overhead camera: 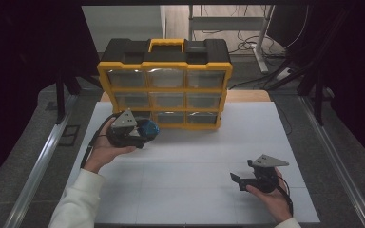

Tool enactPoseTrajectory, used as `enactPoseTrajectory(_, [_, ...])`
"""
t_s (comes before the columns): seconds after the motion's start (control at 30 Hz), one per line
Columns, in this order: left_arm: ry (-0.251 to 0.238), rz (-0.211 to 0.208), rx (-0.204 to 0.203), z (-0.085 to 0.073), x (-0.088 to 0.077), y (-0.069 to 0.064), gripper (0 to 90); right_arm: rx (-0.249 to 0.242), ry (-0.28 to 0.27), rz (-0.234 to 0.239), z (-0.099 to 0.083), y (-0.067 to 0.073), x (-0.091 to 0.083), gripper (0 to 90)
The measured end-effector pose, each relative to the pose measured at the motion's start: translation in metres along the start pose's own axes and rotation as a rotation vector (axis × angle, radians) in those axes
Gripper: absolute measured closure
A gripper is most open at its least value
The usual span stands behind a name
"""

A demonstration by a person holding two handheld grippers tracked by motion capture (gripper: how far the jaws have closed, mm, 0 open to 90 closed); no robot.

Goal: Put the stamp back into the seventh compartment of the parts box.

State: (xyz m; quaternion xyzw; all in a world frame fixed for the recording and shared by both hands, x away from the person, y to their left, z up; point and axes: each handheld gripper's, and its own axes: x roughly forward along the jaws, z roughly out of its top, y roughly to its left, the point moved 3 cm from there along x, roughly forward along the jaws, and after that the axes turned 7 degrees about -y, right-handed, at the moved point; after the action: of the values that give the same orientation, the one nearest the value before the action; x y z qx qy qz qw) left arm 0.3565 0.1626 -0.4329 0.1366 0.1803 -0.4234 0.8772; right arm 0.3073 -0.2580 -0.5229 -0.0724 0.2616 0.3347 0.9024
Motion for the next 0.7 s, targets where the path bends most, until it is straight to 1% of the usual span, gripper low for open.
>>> enactPoseTrajectory(0.1, [-0.001,0.015,-0.004,-0.001,-0.004,0.004,41.4,0.0,0.0,0.001,0.0,0.0,0.0,13.1])
enactPoseTrajectory(0.37, [-0.016,0.034,-0.021,-0.002,-0.012,0.011,41.3,0.001,0.0,0.001,0.0,0.0,0.0,13.1])
enactPoseTrajectory(0.7, [-0.014,0.058,-0.035,-0.005,-0.015,0.017,41.3,-0.001,0.002,0.002,0.0,0.0,0.0,13.2])
